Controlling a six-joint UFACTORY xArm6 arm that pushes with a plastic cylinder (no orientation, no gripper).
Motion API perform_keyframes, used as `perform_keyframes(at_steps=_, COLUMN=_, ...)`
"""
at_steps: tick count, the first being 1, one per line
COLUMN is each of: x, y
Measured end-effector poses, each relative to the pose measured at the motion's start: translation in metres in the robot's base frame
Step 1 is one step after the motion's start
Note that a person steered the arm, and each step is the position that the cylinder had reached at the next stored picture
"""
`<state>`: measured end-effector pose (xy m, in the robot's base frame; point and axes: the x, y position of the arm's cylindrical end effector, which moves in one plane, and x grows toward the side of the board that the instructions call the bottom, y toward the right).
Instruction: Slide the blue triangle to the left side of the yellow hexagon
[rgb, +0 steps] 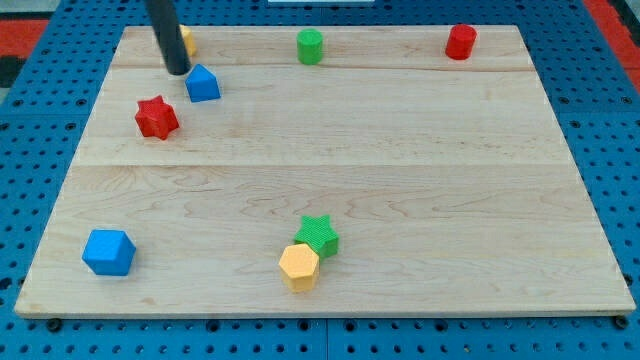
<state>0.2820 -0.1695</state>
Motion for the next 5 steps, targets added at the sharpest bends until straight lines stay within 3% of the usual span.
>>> perform_keyframes(at_steps=1, x=0.022, y=0.030)
perform_keyframes(at_steps=5, x=0.170, y=0.021)
